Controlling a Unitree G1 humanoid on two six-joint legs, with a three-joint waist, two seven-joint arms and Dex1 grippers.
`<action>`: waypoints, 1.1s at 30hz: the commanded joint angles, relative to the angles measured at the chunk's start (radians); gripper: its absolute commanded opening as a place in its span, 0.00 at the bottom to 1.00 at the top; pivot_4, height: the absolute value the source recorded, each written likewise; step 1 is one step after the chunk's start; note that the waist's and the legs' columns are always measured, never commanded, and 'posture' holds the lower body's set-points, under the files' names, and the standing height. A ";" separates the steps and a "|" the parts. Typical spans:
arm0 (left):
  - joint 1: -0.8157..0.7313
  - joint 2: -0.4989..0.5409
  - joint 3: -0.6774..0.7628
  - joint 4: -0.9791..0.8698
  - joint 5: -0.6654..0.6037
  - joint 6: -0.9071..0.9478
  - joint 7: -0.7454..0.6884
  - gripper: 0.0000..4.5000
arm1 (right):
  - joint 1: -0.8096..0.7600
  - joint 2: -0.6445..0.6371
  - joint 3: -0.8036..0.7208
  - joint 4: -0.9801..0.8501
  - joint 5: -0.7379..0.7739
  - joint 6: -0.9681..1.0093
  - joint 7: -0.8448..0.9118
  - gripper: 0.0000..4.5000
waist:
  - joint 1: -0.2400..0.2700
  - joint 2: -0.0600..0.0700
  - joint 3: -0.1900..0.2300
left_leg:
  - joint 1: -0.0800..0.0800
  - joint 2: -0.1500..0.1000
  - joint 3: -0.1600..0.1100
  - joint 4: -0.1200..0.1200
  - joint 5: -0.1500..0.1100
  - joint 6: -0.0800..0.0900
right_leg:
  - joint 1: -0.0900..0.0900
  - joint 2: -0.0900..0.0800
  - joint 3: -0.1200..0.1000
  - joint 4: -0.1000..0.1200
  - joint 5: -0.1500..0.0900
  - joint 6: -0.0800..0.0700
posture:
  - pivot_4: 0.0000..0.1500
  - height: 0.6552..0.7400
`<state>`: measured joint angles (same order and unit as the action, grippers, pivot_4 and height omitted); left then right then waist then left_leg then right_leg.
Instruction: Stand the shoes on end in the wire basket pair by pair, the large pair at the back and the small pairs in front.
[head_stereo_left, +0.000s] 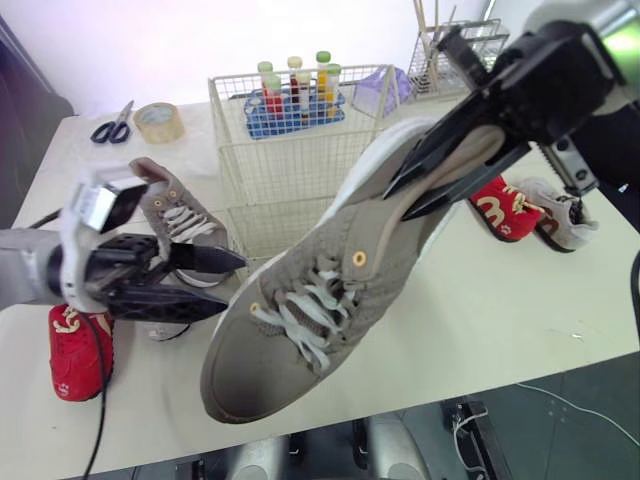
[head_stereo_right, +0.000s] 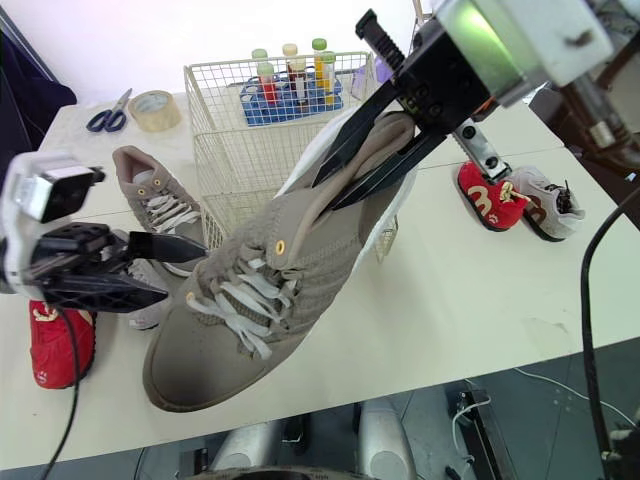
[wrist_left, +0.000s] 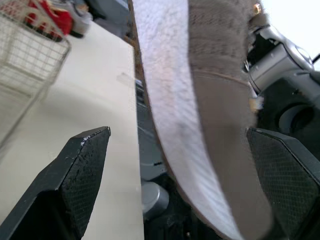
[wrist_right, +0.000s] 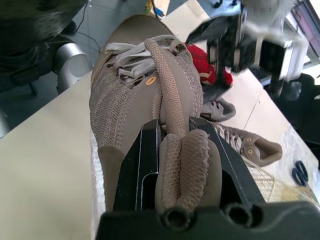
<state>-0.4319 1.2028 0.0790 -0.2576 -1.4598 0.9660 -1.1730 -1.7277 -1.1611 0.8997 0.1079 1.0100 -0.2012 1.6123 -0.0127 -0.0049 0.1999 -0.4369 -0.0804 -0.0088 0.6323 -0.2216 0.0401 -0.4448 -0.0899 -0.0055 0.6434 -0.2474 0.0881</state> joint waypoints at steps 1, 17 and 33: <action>-0.122 -0.069 -0.039 -0.014 0.018 0.061 0.005 1.00 | -0.020 -0.012 -0.022 0.003 0.040 0.002 0.002 0.07 | 0.000 0.000 0.000 | 0.000 0.000 0.000 0.001 0.000 0.000 | 0.000 0.000 0.000 0.001 0.000 0.000 | 1.00 1.00; -0.169 -0.211 -0.054 -0.188 0.011 0.208 0.084 0.91 | -0.014 0.016 -0.009 0.039 0.013 -0.021 0.002 0.07 | -0.001 0.000 0.000 | 0.000 0.000 0.000 0.008 0.000 0.001 | 0.001 0.000 0.000 0.006 0.000 0.000 | 1.00 1.00; -0.039 -0.367 0.060 -0.255 -0.101 0.142 0.342 0.28 | 0.037 0.023 -0.137 0.160 -0.082 0.135 0.002 0.48 | 0.000 0.000 0.000 | 0.000 0.001 0.000 0.015 -0.002 0.003 | 0.003 0.000 0.001 0.007 0.001 0.000 | 1.00 1.00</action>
<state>-0.4733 0.8436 0.0832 -0.4428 -1.4826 1.1505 -0.8347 -1.6890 -1.1168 0.8345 0.2130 0.9689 -0.1036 1.6123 -0.0132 -0.0052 0.1999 -0.4369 -0.0798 -0.0089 0.6467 -0.2232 0.0429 -0.4415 -0.0897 -0.0050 0.6503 -0.2464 0.0885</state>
